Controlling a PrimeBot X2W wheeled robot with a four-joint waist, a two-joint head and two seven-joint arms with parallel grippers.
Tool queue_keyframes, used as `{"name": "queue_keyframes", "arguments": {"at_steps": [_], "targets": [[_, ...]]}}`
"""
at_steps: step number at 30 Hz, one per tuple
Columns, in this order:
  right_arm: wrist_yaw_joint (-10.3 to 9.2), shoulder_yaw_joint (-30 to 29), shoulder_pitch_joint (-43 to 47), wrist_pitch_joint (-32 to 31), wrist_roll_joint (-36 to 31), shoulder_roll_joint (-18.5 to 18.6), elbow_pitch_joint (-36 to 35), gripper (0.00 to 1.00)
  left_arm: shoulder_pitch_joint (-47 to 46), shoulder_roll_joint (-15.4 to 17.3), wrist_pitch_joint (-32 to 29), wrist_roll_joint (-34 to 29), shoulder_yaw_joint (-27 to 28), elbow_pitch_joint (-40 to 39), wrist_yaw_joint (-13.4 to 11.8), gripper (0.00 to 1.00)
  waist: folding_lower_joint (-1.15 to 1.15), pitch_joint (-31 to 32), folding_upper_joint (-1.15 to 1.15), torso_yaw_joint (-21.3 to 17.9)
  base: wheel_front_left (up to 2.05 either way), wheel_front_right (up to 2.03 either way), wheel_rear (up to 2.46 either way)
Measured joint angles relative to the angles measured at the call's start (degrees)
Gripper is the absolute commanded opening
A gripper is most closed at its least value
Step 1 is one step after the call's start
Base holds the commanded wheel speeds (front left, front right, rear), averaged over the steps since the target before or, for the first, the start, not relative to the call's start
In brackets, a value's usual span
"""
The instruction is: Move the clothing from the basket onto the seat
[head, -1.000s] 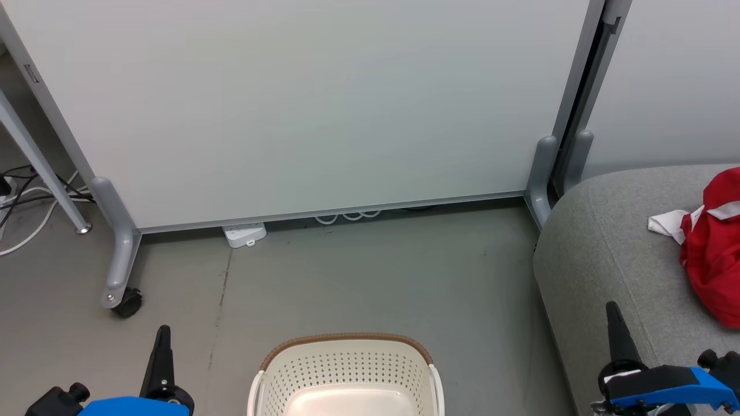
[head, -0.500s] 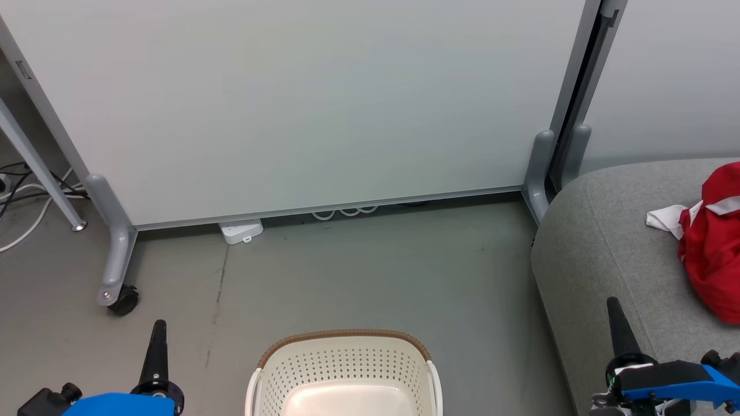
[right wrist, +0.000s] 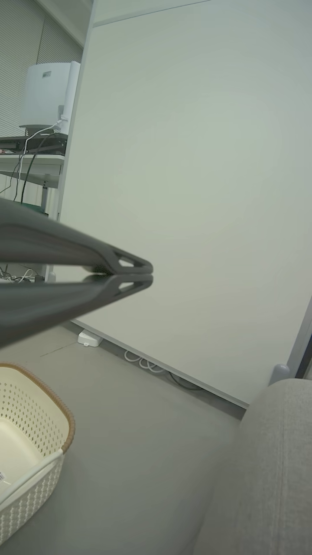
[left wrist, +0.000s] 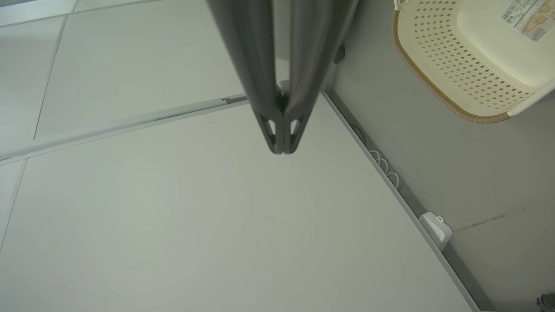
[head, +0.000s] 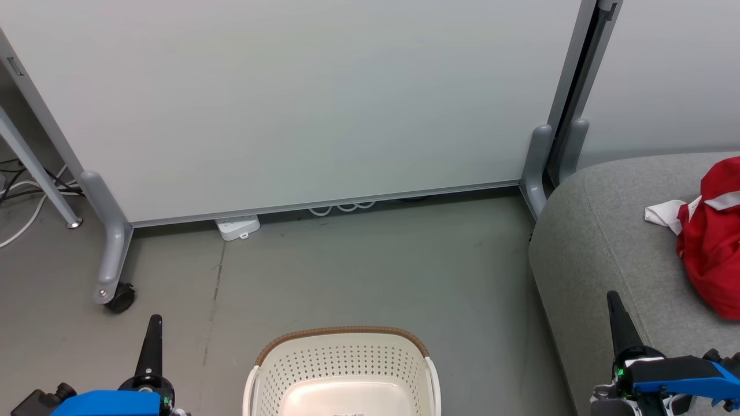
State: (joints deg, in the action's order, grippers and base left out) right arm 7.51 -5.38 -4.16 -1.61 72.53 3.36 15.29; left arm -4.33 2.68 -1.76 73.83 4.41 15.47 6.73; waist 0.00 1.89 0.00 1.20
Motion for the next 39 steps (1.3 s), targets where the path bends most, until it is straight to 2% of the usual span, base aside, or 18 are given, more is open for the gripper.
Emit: {"name": "queue_keyframes", "arguments": {"at_steps": [39], "targets": [[-0.01,-1.04,-1.56,-4.50,17.94,-0.34,-1.03,0.00,-1.46,0.03,-4.31,16.78,1.87,-1.19,0.56,0.00,0.00,-1.85,0.00,-1.08,0.00,0.00,0.00]]}}
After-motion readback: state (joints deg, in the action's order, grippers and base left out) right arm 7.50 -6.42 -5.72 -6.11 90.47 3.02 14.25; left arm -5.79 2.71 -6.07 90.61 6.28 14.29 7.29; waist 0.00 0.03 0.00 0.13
